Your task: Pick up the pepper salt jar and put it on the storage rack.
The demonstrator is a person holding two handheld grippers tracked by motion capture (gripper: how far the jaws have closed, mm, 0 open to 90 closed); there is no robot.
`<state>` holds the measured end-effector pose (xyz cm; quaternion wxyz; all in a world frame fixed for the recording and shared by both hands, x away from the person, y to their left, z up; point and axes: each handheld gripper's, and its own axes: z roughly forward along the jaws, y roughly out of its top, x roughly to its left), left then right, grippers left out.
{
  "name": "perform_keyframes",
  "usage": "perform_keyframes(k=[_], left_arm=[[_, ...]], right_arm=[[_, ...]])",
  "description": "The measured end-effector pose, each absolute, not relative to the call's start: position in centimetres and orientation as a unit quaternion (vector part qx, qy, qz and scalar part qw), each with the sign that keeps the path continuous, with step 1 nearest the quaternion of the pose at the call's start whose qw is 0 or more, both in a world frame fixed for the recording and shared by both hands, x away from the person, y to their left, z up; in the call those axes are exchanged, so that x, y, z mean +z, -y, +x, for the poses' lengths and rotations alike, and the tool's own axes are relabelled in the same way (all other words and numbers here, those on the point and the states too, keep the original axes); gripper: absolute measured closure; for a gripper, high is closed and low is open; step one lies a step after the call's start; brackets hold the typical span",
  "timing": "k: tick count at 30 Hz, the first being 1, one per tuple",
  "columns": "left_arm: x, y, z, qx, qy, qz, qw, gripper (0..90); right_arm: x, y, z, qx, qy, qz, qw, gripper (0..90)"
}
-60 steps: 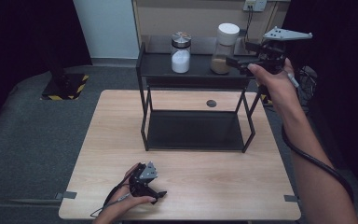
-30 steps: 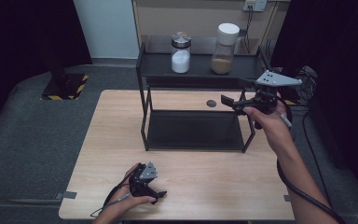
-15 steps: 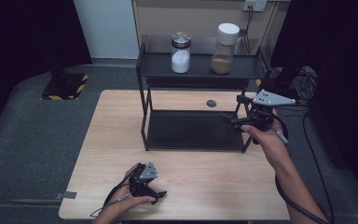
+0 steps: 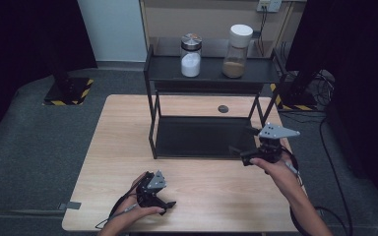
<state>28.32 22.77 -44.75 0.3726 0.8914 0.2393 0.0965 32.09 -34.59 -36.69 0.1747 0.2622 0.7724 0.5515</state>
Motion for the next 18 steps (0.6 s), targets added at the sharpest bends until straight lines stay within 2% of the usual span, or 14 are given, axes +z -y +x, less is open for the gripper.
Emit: perform_keyframes(k=[11,18], left_arm=[[-44.7,-22.8,28.3,0.097,-0.239,0.891,0.373,0.0],[-44.8,-22.8,28.3,0.097,-0.239,0.891,0.373,0.0]], right_arm=[[-41.4,35.9,30.3,0.507,-0.807,0.267,0.139,2.7],[-42.9,36.6,29.7,0.487,-0.821,0.270,0.129,2.7]])
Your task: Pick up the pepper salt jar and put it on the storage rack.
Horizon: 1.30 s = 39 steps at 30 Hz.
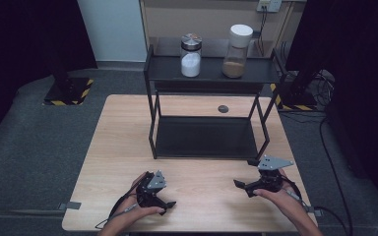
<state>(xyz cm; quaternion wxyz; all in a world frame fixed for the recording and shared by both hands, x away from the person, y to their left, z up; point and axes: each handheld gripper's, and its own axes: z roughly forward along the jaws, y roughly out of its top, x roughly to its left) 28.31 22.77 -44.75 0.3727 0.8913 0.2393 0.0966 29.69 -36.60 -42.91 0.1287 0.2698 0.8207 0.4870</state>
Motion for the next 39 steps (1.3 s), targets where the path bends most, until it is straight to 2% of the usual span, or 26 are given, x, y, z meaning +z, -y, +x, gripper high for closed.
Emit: perform_keyframes(k=[9,39], left_arm=[[-44.7,-22.8,28.3,0.097,-0.239,0.891,0.373,0.0],[-44.8,-22.8,28.2,0.096,-0.241,0.891,0.374,0.0]], right_arm=[[-44.4,36.3,29.3,0.450,-0.838,0.283,0.123,3.1],[-45.3,34.6,29.6,0.404,-0.869,0.263,0.111,3.6]])
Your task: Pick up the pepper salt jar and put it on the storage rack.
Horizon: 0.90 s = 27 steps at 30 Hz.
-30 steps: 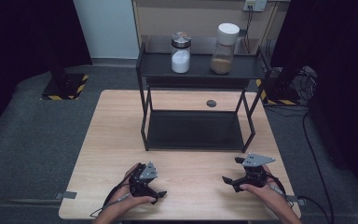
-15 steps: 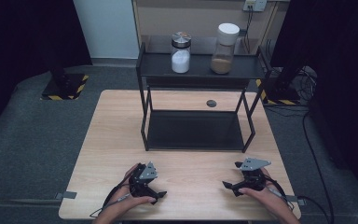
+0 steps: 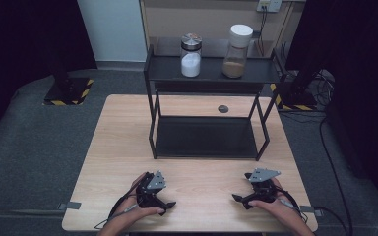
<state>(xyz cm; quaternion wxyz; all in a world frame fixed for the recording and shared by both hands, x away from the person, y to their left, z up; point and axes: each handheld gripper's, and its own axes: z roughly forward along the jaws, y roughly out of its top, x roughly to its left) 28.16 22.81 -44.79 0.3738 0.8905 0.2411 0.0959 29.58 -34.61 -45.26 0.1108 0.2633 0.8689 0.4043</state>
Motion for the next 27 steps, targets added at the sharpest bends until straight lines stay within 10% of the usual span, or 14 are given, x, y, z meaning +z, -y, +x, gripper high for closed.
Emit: perform_keyframes(k=[27], left_arm=[[-44.8,-22.8,28.2,0.095,-0.239,0.892,0.373,0.0]], right_arm=[[-45.0,33.2,29.9,0.376,-0.882,0.262,0.109,1.3]])
